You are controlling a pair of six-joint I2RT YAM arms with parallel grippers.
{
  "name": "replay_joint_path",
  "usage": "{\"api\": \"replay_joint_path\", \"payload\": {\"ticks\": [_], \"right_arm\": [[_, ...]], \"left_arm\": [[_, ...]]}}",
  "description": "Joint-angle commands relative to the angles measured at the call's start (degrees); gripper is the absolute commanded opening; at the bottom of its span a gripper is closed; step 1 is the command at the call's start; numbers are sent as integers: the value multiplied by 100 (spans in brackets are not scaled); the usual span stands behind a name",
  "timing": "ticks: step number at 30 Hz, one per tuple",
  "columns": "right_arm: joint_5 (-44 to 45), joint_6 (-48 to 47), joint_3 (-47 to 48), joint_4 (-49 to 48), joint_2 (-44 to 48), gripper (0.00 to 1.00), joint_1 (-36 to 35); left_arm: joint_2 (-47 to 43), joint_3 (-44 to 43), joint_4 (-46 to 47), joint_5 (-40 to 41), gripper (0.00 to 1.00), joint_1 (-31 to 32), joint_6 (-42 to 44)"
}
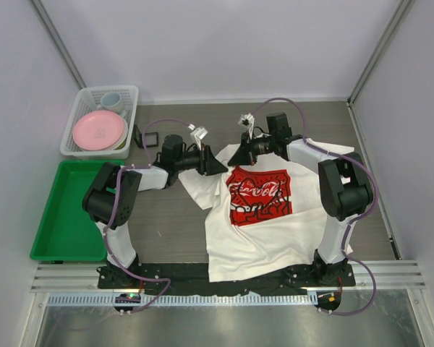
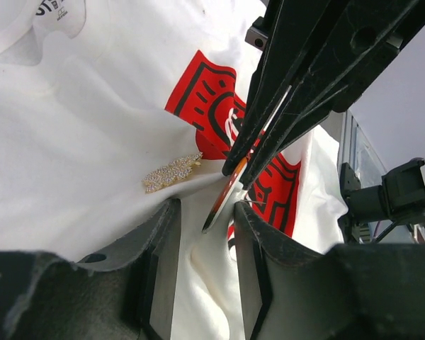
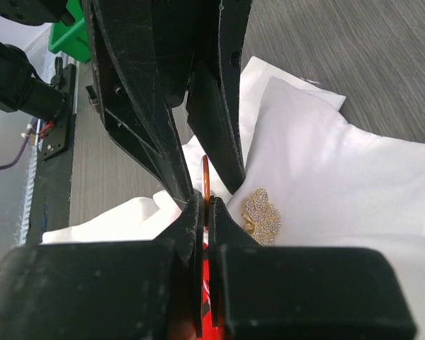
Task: Pin the brooch onto the clothing
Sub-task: Pin the brooch onto the flattened clothing.
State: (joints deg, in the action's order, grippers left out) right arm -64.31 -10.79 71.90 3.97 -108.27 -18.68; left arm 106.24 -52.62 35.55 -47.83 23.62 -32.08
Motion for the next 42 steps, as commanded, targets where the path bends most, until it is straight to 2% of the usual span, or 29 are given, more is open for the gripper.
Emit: {"api": "replay_joint_path", "payload": {"ticks": [1,9,12,20,22,29,33,40,42], "right_arm": [[-442,507,254,-10,-1,1,-75],[-380,2060,-35,-1406,-54,1,-48],[-345,2282,-106,-1715,-54,1,-48],[-327,2248,-167,-1742,-28,1,-31],[-310,2143,-185,-1689,-1,1,-31],[-275,1905,-203,-1495,8,1,-22],[-275,1887,-194,-1504,7,1,-13],[-301,1765,-185,-1373,34,1,4],[-319,1694,-167,-1302,34,1,4]], "left_arm": [[-217,94,716,2,40,-15,324],[-314,217,848,20,51,20,378],[-332,217,866,63,52,29,343],[-340,208,875,222,35,11,184],[-349,208,875,204,34,3,158],[-402,147,840,143,46,-15,26],[-402,138,804,143,46,-32,8],[-367,103,804,231,29,-68,-53],[-340,77,813,204,27,-68,-71]]}}
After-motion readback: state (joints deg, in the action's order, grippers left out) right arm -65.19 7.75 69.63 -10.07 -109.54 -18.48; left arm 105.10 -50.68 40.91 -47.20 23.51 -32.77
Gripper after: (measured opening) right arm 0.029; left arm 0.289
